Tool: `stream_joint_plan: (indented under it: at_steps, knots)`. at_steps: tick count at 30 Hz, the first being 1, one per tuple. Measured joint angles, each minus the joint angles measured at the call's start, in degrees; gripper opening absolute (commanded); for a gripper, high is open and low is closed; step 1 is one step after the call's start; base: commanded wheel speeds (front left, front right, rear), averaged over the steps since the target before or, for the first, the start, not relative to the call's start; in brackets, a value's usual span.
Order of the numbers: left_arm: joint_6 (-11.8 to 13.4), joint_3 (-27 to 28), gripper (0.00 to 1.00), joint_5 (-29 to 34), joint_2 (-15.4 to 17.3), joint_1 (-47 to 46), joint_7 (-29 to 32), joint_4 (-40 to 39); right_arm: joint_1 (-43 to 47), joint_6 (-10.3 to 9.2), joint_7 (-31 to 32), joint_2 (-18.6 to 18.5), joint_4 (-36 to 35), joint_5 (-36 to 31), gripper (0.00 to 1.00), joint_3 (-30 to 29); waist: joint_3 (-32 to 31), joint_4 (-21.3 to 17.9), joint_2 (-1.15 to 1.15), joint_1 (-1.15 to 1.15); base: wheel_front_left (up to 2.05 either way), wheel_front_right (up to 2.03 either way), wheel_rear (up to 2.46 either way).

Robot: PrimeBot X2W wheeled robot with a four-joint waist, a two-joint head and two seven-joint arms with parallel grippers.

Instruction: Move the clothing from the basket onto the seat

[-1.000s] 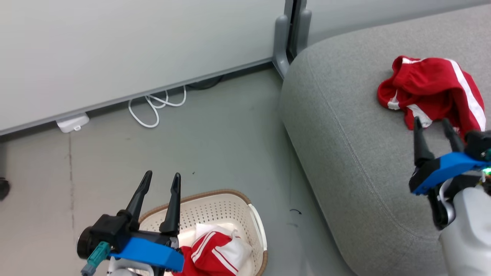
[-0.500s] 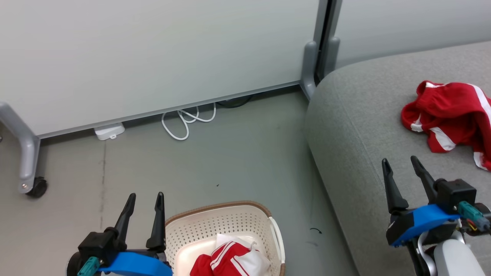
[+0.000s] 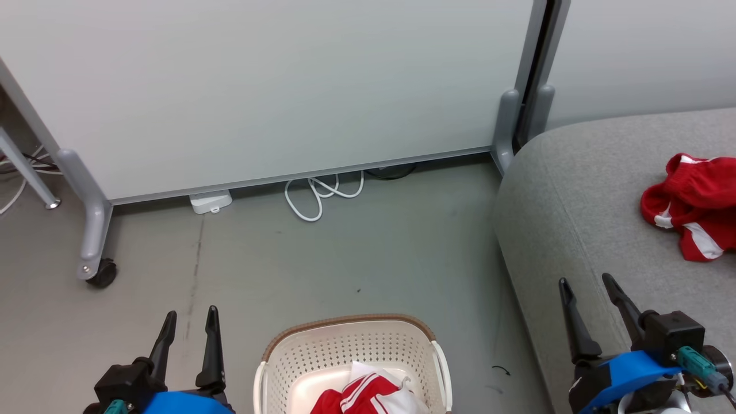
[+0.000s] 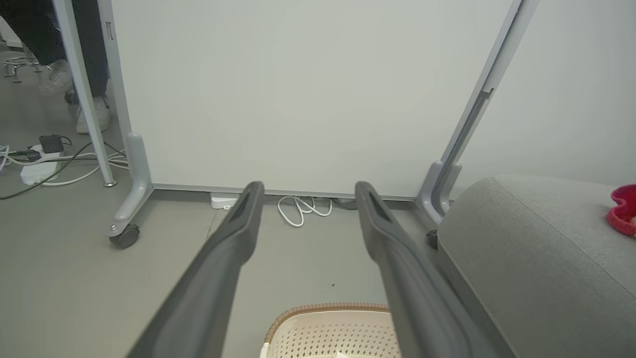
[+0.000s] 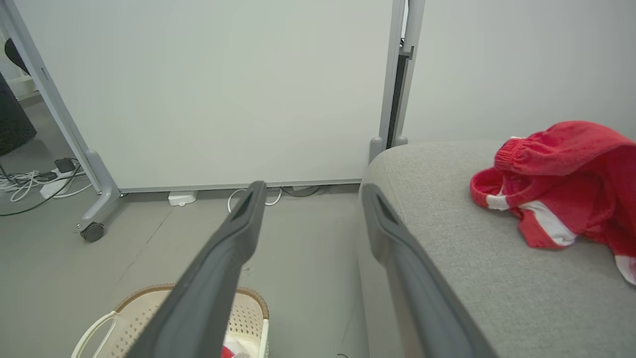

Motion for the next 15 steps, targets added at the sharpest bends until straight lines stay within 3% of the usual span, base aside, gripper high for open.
stream_joint_plan:
  at_steps: [15]
  knots:
    - [0.00, 1.74, 1.00, 0.41, -0.25, 0.80, 0.00, 0.35, 1.35, 0.00, 2.23, 0.25, -2.86, 0.65, 1.00, 2.01, -0.15, 1.48, 0.00, 0.01, 0.00, 0.00, 0.00]
